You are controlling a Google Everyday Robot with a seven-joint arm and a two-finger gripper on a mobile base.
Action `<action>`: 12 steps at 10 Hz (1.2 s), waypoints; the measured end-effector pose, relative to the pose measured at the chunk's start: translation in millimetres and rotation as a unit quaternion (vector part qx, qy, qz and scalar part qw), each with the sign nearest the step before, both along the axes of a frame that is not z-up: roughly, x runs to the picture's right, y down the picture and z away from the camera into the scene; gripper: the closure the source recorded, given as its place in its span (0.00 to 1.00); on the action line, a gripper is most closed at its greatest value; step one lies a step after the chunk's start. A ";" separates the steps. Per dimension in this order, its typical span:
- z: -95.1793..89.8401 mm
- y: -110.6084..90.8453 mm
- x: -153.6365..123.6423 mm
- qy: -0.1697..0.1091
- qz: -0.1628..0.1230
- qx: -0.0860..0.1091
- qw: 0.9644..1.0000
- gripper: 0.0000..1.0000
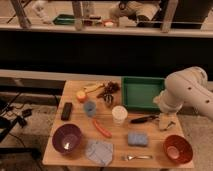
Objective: Place apple in table surface
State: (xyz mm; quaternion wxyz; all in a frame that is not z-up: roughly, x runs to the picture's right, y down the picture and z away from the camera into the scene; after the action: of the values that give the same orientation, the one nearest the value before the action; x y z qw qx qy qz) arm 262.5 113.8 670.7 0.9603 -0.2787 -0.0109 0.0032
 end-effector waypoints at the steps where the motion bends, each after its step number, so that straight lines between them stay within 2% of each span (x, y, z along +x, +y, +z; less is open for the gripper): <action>1: 0.0 0.0 0.0 0.000 0.000 0.000 1.000 0.20; 7: -1.3 0.6 -2.7 0.000 -0.001 0.002 1.000 0.20; 12: -5.7 1.9 -13.2 -0.004 -0.016 0.008 1.000 0.20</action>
State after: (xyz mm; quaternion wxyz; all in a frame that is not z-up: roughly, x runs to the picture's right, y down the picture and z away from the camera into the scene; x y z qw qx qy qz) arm 249.3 115.7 665.0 0.9625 -0.2708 -0.0100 -0.0131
